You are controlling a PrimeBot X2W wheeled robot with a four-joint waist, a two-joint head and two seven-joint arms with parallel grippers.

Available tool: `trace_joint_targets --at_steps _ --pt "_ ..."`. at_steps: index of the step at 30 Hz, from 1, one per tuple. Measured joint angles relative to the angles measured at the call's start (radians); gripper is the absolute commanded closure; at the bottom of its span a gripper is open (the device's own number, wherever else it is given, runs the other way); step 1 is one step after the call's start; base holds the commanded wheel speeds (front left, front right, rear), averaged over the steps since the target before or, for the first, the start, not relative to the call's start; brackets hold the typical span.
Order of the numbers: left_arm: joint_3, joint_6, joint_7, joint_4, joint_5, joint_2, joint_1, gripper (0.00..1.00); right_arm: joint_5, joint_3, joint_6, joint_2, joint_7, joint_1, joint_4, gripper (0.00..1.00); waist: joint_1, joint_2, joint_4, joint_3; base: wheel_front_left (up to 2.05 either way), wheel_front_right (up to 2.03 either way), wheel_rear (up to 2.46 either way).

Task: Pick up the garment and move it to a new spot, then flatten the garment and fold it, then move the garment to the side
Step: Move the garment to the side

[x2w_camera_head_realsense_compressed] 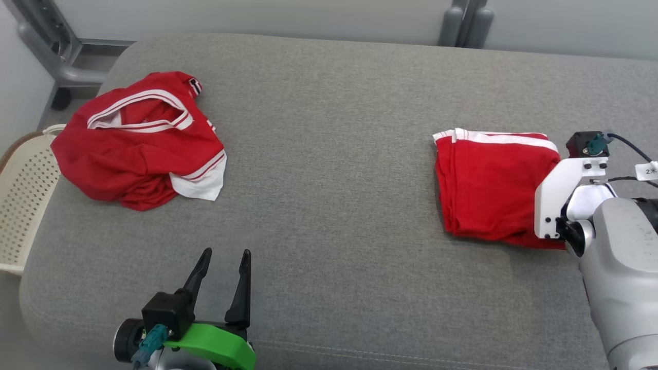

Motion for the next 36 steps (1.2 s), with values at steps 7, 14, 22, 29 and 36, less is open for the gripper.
trace_joint_targets --at_steps 7,14,22,29,36 --pt "0.002 0.001 0.0 -0.045 0.029 0.006 -0.019 0.0 0.06 0.114 0.0 -0.104 -0.024 -0.004 -0.009 1.0 0.0 0.0 -0.076 0.03 0.0 0.0 0.0" --pt "-0.012 -0.001 0.006 -0.102 0.054 0.024 -0.039 0.0 0.126 0.234 0.0 -0.201 -0.076 -0.035 -0.011 1.0 0.0 0.0 -0.127 0.085 0.0 0.0 0.0" --pt "-0.023 0.005 0.038 -0.188 0.088 0.057 -0.074 0.0 0.175 0.312 0.0 -0.317 -0.147 -0.114 -0.003 1.0 0.0 0.0001 -0.166 0.169 0.0 0.0 0.0" --pt "-0.032 0.014 0.059 -0.258 0.11 0.08 -0.084 0.0 0.166 0.327 0.0 -0.397 -0.21 -0.152 0.025 1.0 0.0 0.0 -0.185 0.233 0.0 0.0 0.0" --pt "-0.042 0.023 0.091 -0.33 0.132 0.111 -0.092 0.0 0.105 0.304 0.0 -0.466 -0.276 -0.171 0.05 1.0 0.0001 0.0 -0.196 0.292 0.0 0.0 0.0"
